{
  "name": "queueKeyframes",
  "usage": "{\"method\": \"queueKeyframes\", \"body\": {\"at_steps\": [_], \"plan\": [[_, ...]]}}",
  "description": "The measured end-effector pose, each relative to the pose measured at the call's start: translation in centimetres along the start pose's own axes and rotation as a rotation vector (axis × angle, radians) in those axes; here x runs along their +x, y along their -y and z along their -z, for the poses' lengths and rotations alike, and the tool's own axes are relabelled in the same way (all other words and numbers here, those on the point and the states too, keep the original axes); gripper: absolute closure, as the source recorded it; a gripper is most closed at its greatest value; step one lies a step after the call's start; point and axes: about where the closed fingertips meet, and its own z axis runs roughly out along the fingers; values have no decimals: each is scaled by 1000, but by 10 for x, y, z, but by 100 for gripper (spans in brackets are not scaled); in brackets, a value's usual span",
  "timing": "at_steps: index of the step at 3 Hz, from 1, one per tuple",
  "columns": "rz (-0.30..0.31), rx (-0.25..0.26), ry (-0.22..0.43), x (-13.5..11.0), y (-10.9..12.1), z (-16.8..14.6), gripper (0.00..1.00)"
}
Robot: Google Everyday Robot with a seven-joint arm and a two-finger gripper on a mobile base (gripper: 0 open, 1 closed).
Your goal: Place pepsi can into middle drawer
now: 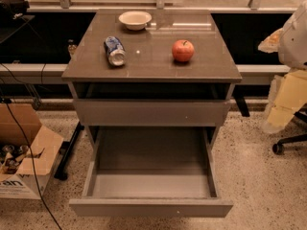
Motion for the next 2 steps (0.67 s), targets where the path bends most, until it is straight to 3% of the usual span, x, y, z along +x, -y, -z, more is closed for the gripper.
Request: {"method": "queueKeyframes", "body": {"at_steps": [1, 2], "plan": [[0, 0, 0, 0, 0, 0, 0], [-40, 11, 10, -8, 0, -7, 0]]}}
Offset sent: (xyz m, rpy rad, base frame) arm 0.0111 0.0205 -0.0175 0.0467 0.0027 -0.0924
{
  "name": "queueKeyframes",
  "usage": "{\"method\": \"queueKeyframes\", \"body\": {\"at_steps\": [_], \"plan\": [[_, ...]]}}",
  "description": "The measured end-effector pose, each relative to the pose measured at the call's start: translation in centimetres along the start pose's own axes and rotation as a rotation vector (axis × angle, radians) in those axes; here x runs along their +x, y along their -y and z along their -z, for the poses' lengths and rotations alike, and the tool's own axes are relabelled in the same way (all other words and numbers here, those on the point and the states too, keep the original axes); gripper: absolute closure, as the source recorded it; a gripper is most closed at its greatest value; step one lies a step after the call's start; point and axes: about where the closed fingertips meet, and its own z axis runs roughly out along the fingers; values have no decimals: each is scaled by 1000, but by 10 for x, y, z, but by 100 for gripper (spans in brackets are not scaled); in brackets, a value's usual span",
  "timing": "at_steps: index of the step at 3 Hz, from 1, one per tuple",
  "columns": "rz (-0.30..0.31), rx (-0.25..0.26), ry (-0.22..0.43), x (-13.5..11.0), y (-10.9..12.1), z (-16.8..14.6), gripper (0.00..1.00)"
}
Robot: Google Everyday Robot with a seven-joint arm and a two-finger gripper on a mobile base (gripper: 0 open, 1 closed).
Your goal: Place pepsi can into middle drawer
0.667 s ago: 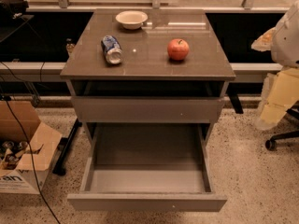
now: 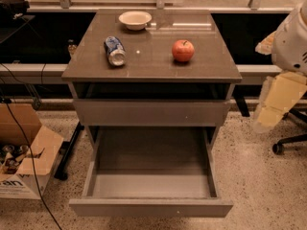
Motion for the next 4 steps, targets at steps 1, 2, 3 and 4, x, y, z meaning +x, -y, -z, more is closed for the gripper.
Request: {"method": "queueKeyframes", "body": {"at_steps": [1, 2, 3, 4], "plan": [[-43, 8, 77, -22, -5, -9, 0], [-48, 1, 171, -56, -4, -17, 0], [-42, 0, 259, -90, 1, -24, 0], [-16, -21, 385, -148, 34, -47, 0]]}}
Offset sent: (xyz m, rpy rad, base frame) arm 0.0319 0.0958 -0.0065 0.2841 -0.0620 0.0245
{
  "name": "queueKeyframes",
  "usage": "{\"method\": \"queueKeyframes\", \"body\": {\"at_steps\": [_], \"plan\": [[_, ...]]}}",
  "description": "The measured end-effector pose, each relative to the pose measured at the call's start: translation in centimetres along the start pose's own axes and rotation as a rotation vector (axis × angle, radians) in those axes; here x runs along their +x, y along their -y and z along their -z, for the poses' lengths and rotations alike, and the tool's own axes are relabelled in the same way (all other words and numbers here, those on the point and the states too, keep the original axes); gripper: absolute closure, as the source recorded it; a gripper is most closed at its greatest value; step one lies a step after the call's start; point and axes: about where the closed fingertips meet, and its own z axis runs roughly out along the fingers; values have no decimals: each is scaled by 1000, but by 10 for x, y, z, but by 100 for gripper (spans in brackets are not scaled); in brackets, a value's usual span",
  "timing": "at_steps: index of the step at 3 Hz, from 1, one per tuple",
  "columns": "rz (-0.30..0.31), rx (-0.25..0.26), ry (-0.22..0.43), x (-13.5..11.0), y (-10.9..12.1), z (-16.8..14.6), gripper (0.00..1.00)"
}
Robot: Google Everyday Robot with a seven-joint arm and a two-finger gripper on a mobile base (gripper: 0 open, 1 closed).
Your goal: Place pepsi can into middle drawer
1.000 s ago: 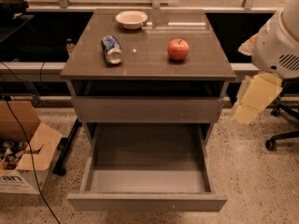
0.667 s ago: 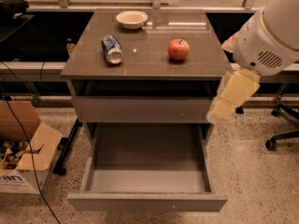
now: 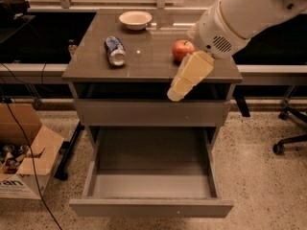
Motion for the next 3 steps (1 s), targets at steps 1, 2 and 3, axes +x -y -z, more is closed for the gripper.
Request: {"method": "queueKeyframes", "body": {"at_steps": [1, 2, 3], "plan": [[0, -1, 1, 0, 0, 0, 0], [-5, -16, 22, -2, -3, -9, 0], [-10, -36, 61, -17, -3, -38, 0]]}}
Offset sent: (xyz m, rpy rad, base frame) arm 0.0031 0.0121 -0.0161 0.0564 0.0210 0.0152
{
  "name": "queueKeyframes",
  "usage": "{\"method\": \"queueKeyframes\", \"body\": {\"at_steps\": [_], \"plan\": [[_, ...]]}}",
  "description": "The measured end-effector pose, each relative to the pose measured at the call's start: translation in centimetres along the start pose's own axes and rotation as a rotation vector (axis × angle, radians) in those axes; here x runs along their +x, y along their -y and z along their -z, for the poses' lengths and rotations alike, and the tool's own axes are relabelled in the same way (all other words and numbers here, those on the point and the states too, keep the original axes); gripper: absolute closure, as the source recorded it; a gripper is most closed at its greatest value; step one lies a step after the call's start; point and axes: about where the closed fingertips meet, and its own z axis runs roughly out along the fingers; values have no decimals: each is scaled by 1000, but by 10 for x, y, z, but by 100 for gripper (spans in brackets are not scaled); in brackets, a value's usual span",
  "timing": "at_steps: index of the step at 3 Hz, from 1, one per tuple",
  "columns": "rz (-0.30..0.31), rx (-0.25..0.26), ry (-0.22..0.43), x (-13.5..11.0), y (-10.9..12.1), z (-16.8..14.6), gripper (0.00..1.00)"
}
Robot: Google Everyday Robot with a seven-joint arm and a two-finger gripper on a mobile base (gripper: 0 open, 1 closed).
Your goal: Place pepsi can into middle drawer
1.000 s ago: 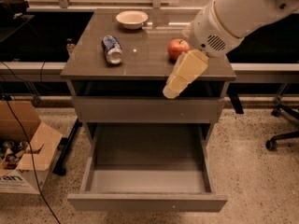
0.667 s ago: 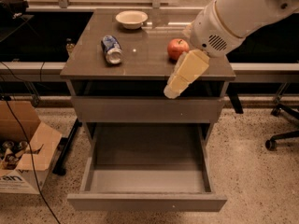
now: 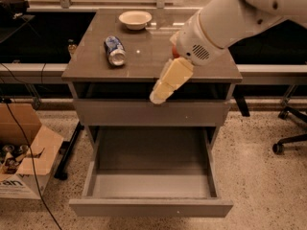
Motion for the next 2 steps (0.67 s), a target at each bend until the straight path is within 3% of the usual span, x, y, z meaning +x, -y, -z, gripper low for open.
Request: {"method": "queueKeyframes", "body": {"at_steps": [1, 2], "plan": [[4, -30, 47, -17, 4, -36, 0], [21, -59, 136, -48, 29, -114, 0]]}}
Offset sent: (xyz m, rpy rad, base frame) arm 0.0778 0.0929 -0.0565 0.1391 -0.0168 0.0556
